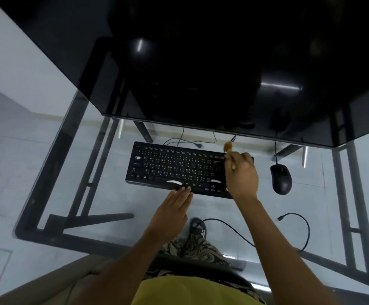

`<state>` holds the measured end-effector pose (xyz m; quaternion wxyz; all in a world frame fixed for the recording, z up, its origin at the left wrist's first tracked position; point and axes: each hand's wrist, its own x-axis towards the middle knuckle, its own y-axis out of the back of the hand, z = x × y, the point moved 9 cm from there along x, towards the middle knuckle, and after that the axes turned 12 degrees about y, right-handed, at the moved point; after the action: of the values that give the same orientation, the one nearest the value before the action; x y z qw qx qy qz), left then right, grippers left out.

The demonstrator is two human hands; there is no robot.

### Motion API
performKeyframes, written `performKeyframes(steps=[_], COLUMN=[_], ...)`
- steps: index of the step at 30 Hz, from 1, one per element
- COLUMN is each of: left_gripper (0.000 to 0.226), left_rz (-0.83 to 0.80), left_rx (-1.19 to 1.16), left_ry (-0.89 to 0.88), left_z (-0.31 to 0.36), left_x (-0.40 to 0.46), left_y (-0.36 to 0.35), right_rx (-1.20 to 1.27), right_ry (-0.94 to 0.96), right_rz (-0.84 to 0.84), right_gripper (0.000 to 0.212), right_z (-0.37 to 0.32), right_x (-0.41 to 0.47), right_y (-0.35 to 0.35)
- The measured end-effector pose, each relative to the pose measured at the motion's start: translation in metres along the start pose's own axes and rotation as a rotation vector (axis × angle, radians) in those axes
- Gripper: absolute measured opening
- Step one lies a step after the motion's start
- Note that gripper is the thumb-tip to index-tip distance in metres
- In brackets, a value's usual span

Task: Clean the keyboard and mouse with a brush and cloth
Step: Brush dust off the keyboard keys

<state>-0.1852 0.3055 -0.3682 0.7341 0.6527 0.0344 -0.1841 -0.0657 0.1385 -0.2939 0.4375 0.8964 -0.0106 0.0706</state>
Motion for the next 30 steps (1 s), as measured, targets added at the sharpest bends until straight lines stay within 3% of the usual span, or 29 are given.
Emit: performKeyframes(steps=[2, 4, 8, 13, 15, 17, 18, 19, 22, 23, 26, 27, 28, 30], left_gripper=[0.057, 0.056, 0.064, 0.062, 0.065, 0.066, 0.065, 0.064, 0.062, 0.062, 0.061, 0.061, 0.061, 0.064], left_rz=[0.030, 0.045, 0.108, 0.153, 0.159, 0.153, 0.140, 0.128, 0.132, 0.133, 0.155, 0.164, 0.169, 0.188], left_rx=[-0.026, -0.067, -0.203, -0.237, -0.238, -0.237, -0.227, -0.228, -0.265, -0.268, -0.256, -0.249, -0.236, -0.213], left_ry=[0.015, 0.059, 0.335, 0.525, 0.549, 0.544, 0.538, 0.525, 0.471, 0.450, 0.379, 0.342, 0.297, 0.240], left_z=[-0.007, -0.021, -0.081, -0.142, -0.160, -0.172, -0.177, -0.182, -0.192, -0.194, -0.203, -0.205, -0.206, -0.212], left_x=[-0.005, -0.011, -0.031, -0.047, -0.047, -0.045, -0.043, -0.042, -0.041, -0.041, -0.041, -0.041, -0.040, -0.038], left_y=[0.005, 0.010, 0.014, 0.015, 0.017, 0.019, 0.019, 0.019, 0.019, 0.018, 0.016, 0.016, 0.016, 0.015], right_rx=[0.021, 0.075, 0.051, 0.251, 0.306, 0.233, 0.180, 0.150, 0.218, 0.249, 0.188, 0.097, 0.026, 0.025], right_ry=[0.026, 0.127, 0.144, 0.302, 0.250, 0.178, 0.162, 0.176, 0.278, 0.282, 0.173, 0.170, 0.215, 0.347], right_rz=[0.065, 0.021, -0.110, -0.547, -0.389, -0.146, -0.104, -0.150, -0.571, -0.580, -0.161, -0.111, -0.172, -0.464], right_gripper=[0.023, 0.021, 0.021, 0.025, 0.022, 0.020, 0.021, 0.022, 0.023, 0.023, 0.018, 0.017, 0.017, 0.021], right_z=[-0.011, -0.036, -0.077, -0.142, -0.142, -0.133, -0.134, -0.140, -0.172, -0.179, -0.169, -0.171, -0.179, -0.198], right_x=[0.000, -0.004, -0.026, -0.068, -0.057, -0.046, -0.045, -0.047, -0.074, -0.078, -0.061, -0.060, -0.061, -0.075], right_y=[0.003, -0.012, -0.052, -0.118, -0.108, -0.089, -0.086, -0.092, -0.137, -0.139, -0.110, -0.106, -0.115, -0.149])
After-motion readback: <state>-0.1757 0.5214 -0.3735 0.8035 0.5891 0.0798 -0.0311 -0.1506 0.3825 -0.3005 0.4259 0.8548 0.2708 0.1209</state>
